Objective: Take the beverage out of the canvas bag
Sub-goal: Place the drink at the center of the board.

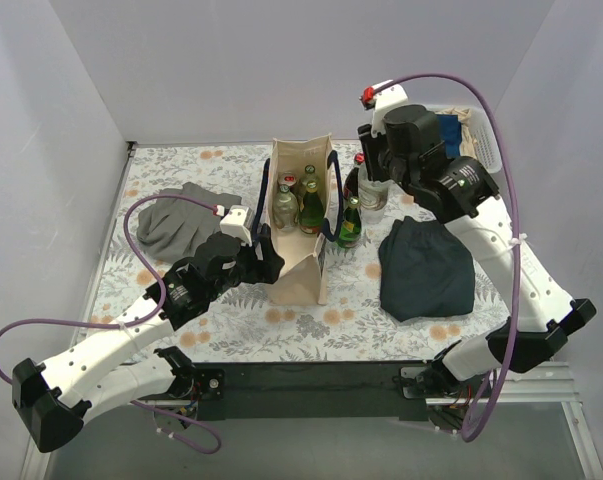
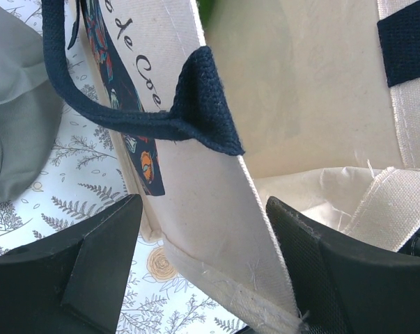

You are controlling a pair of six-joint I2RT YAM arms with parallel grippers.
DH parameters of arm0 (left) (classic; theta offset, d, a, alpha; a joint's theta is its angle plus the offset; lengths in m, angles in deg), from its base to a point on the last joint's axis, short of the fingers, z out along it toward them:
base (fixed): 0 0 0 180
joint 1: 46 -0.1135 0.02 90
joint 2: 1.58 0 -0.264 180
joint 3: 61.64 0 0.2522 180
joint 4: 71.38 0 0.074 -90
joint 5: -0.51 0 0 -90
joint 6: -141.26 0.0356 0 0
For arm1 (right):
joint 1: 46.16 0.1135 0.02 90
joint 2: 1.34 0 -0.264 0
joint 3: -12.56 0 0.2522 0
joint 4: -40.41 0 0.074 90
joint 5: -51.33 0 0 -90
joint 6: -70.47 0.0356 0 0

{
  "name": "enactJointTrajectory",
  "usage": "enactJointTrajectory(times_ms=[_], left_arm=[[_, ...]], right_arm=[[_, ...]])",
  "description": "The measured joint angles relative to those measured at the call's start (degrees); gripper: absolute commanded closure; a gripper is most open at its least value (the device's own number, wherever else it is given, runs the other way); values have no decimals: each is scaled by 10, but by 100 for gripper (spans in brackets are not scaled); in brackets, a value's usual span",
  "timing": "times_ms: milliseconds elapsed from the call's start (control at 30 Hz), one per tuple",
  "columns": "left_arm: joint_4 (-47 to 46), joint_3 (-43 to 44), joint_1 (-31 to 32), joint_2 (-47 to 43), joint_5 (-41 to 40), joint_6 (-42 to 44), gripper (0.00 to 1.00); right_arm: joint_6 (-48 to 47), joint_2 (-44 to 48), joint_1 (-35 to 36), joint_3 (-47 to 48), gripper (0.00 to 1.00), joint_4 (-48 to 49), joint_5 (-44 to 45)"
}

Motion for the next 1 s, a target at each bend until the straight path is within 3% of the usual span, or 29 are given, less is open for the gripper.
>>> enactJointTrajectory(times_ms=[433,1000], left_arm=[[0,0,0,2,0,0,30],[0,0,0,2,0,2,30]], right_arm=[[29,26,-133,-149,99,54,-63],[69,61,-185,-405,99,262,-95]])
